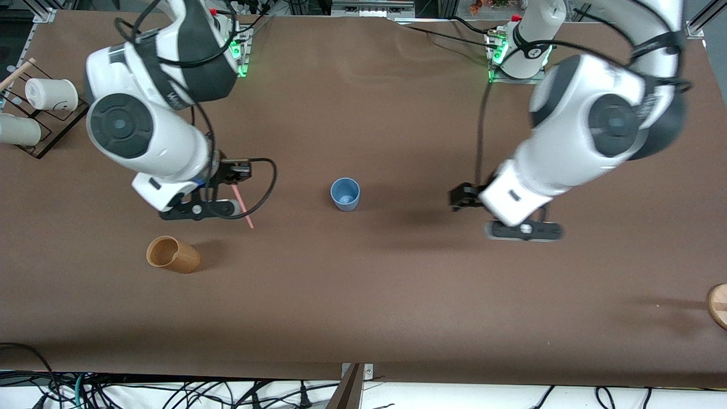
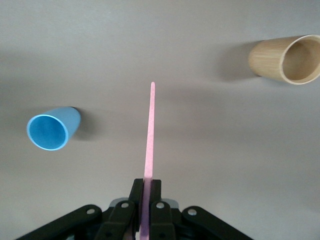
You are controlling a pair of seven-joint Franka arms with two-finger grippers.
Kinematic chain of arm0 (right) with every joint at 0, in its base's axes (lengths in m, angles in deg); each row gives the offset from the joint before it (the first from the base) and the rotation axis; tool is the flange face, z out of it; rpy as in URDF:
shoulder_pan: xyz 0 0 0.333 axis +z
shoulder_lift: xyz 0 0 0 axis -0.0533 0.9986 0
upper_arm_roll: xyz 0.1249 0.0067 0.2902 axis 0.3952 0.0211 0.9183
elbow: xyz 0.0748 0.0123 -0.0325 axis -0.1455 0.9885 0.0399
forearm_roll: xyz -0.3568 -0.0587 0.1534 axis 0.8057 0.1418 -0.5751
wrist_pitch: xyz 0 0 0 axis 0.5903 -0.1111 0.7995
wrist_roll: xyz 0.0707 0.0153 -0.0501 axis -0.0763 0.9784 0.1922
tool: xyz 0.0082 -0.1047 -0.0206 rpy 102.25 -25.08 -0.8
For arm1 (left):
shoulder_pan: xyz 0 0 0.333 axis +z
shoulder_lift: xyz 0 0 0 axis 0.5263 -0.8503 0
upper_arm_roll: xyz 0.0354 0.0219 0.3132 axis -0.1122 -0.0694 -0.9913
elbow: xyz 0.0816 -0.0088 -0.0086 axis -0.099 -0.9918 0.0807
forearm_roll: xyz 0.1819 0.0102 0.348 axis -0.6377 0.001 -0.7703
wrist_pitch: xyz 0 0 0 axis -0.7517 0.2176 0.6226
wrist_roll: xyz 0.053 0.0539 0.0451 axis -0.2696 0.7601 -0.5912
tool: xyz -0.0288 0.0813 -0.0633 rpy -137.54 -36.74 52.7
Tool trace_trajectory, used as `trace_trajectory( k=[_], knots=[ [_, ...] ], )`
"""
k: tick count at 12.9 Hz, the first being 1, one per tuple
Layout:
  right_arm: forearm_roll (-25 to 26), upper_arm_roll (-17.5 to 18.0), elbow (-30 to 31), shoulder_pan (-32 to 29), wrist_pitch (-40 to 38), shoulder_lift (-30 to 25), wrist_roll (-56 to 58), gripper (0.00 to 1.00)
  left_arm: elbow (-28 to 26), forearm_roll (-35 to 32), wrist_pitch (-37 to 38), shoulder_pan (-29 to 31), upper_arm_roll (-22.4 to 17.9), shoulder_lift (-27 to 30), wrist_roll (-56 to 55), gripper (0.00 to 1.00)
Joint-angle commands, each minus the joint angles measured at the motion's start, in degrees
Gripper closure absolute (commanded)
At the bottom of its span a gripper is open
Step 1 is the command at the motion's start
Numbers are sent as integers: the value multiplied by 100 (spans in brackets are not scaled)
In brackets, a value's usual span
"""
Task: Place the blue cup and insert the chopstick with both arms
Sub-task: 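Set the blue cup down mid-table and open the left gripper, then lower the chopstick into the blue cup with the right gripper while the left gripper withdraws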
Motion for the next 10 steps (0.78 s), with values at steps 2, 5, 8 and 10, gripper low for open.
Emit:
trace_trajectory(
  k=[2,5,8,10],
  knots=[
    [-284,264,-98,134,322,159,-898,100,-275,-525,610,616,70,687,861,0],
    [-338,317,-89,537,717,291,-1574,100,-371,-464,884,1214,62,1294,870,0],
    [-529,326,-54,977,823,389,-2435,100,-793,-568,1385,1462,70,1682,879,0],
    [-820,326,24,1083,762,345,-2675,100,-855,-989,1648,1391,149,1779,879,0]
  ],
)
